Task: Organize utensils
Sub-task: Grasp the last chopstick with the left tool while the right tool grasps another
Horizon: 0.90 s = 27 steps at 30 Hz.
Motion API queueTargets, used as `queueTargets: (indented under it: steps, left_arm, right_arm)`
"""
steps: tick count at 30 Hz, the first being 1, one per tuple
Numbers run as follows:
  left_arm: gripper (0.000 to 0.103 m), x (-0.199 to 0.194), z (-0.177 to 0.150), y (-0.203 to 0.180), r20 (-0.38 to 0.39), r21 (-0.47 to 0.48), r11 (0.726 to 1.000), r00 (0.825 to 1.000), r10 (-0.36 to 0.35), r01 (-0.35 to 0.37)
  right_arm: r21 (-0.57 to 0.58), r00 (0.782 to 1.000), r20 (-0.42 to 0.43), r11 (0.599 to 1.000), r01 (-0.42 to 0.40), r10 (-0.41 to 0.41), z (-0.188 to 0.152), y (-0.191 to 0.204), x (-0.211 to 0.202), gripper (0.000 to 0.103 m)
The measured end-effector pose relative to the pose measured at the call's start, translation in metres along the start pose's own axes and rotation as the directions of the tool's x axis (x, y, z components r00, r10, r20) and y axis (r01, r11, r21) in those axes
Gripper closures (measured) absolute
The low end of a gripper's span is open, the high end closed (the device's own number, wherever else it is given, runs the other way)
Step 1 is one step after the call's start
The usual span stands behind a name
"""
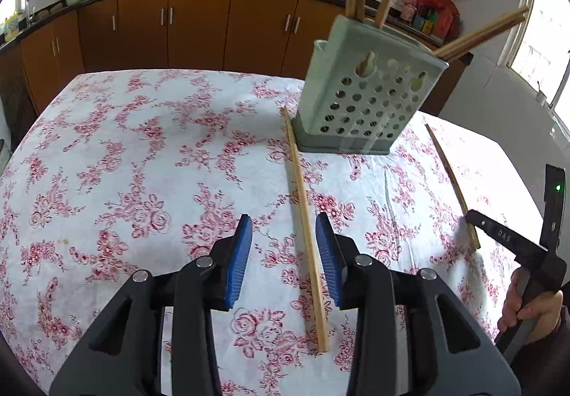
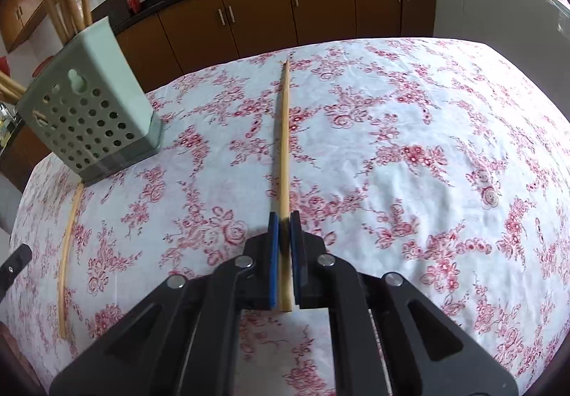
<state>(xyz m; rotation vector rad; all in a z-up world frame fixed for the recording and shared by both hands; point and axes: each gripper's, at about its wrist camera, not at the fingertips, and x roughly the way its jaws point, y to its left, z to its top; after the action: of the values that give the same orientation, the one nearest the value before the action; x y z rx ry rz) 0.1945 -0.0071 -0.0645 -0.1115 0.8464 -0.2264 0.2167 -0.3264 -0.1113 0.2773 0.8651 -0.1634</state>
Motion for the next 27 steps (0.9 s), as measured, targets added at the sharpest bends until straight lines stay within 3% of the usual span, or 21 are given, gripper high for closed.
queueTargets:
  steps: [8, 12, 13, 22, 27]
  left_arm:
    - [0.064, 0.024, -0.01, -0.023, -0.063, 0.079, 0.996, 0.997, 0.035, -0.03]
    - [0.093, 0.032, -0.014, -0.024, -0.06, 0.086, 0.993, 0.994, 0.092, -0.086]
    - [0.095, 0.033, -0.014, -0.023, -0.055, 0.084, 0.992, 0.993, 0.104, -0.099]
    - [0.096, 0.031, 0.002, 0.03, -0.039, -0.007, 0.983, 0.983, 0.181, -0.182]
    - [0.095, 0.035, 0.009, 0.051, -0.039, -0.04, 0.983, 0.984, 0.176, -0.177]
  right_arm:
    - [-0.038, 1.0, 0.003, 0.999, 0.003, -0.002, -0.007, -0.007, -0.007, 0.095]
    - [-0.051, 1.0, -0.001, 0.999, -0.006, 0.006, -0.007, 0.0, -0.003, 0.095]
    - [-0.054, 1.0, -0.002, 0.999, -0.008, 0.008, -0.008, 0.003, -0.003, 0.095]
    - [-0.13, 0.998, -0.008, 0.989, -0.063, 0.063, -0.012, 0.037, 0.0, 0.095]
    - [-0.171, 0.998, -0.002, 0.983, -0.064, 0.065, -0.013, 0.048, 0.001, 0.095]
